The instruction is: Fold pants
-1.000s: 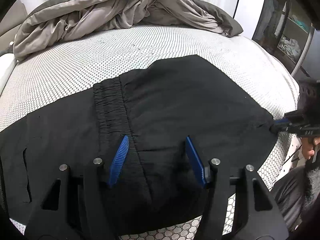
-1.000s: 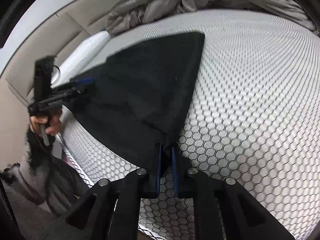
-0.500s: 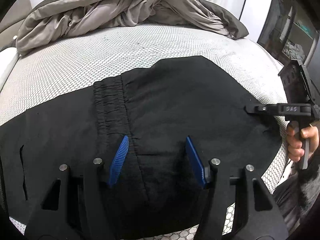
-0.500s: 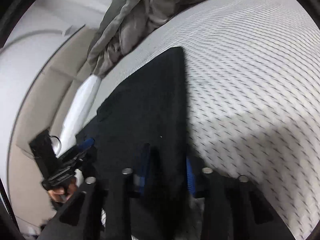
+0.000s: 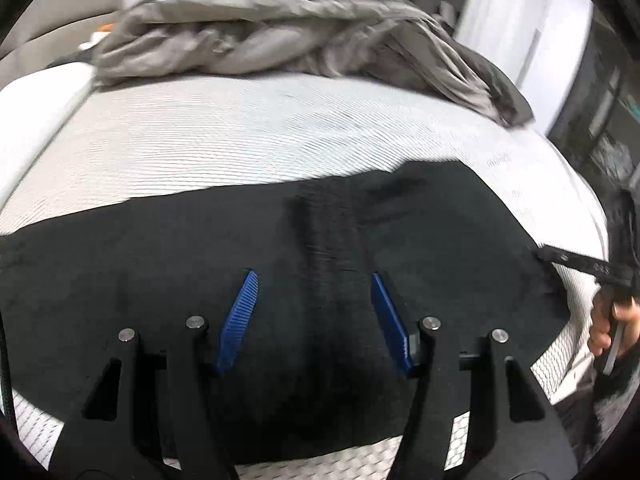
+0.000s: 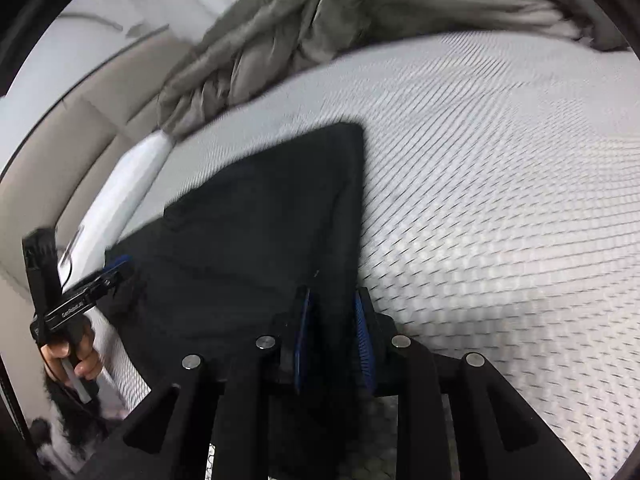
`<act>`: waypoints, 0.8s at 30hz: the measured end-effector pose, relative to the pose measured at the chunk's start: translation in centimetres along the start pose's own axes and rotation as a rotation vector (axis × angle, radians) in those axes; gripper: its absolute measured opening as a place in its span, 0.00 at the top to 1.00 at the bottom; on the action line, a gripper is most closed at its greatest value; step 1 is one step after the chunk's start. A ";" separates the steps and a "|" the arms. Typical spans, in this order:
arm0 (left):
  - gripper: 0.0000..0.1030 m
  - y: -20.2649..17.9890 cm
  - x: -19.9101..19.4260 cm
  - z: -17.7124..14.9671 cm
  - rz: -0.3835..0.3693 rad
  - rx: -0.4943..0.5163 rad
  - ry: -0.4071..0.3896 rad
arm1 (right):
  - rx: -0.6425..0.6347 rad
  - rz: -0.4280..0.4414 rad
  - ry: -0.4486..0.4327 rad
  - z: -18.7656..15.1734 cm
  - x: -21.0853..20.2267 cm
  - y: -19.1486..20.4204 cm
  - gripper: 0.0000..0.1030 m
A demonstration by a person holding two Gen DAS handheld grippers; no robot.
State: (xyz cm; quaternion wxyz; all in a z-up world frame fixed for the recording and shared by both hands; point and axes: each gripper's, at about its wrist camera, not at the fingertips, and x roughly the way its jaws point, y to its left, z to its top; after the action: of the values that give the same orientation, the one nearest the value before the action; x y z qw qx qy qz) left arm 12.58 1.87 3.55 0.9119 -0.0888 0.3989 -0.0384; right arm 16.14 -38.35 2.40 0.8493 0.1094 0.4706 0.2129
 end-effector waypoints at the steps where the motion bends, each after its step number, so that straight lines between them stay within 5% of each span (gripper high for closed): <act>1: 0.45 1.2 -0.8 -0.1 0.026 -0.030 -0.017 | 0.014 -0.013 -0.025 -0.1 -0.7 -0.4 0.73; 4: 0.44 4.2 -3.5 -0.6 0.109 -0.090 -0.074 | 0.063 -0.030 -0.060 0.0 -1.5 -1.7 0.65; 6: 0.29 6.2 -5.8 -1.4 0.168 -0.136 -0.127 | 0.081 -0.032 -0.055 -0.1 -1.4 -2.1 0.54; 10: 0.02 11.3 -10.4 -4.8 0.229 -0.343 -0.210 | 0.081 0.009 -0.049 0.8 -0.5 -0.5 0.48; 13: 0.01 15.0 -11.2 -7.3 0.167 -0.509 -0.210 | 0.054 0.035 -0.075 0.9 -1.1 0.3 0.39; 19: 0.02 20.2 -8.3 -9.2 -0.015 -0.758 -0.135 | -0.021 0.044 -0.078 0.6 -1.2 2.6 0.37; 24: 0.24 22.2 -5.8 -8.2 0.057 -0.816 -0.112 | -0.043 0.046 -0.066 0.1 -0.9 2.8 0.37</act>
State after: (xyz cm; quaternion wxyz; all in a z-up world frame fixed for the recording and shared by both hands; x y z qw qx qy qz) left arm 2.63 23.42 -1.98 0.8229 -0.4338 0.3336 0.1529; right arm 15.10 -36.25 4.18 0.8614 0.1089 0.4348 0.2389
